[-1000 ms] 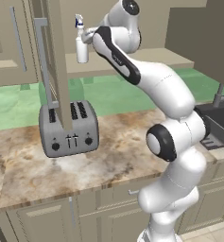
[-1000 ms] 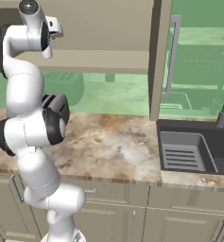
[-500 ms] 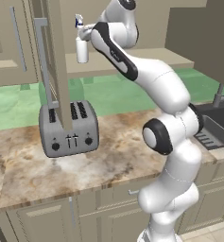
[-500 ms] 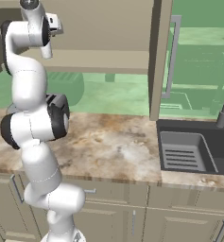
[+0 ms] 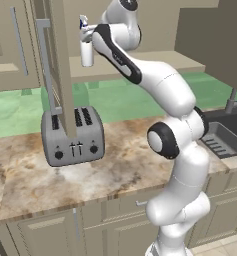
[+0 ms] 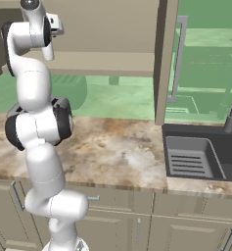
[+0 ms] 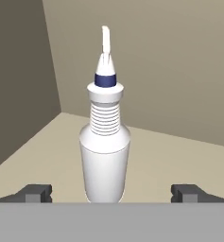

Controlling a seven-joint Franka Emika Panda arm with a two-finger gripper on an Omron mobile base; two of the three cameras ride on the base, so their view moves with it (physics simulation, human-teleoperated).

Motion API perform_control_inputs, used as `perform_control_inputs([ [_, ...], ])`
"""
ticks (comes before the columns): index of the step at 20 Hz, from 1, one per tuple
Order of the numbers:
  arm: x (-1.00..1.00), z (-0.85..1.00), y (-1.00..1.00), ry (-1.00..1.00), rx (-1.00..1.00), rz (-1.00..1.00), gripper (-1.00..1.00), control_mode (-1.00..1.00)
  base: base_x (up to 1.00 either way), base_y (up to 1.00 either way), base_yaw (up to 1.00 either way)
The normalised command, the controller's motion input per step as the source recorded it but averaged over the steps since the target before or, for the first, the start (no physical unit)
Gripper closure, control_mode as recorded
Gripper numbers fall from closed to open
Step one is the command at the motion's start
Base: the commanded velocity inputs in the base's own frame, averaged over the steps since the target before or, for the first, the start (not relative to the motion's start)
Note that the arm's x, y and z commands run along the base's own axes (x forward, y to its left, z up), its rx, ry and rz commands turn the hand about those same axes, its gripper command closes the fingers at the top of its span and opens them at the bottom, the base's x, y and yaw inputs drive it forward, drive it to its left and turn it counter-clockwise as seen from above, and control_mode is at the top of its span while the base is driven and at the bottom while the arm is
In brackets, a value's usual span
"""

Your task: Move the cutting board and knife to the sink. Then move spray from the cabinet to the counter.

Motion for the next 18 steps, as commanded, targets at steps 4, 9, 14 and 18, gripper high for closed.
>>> perform_control_inputs([
  [4,0.16,0.00,0.14,0.00,0.00,0.00,-1.00,-1.00,0.00,0.00,0.00],
  [9,0.15,0.00,0.12,0.00,0.00,0.00,-1.00,-1.00,0.00,0.00,0.00],
  [14,0.12,0.00,0.02,0.00,0.00,0.00,-1.00,-1.00,0.00,0.00,0.00],
  [18,0.10,0.00,0.00,0.00,0.00,0.00,-1.00,-1.00,0.00,0.00,0.00],
])
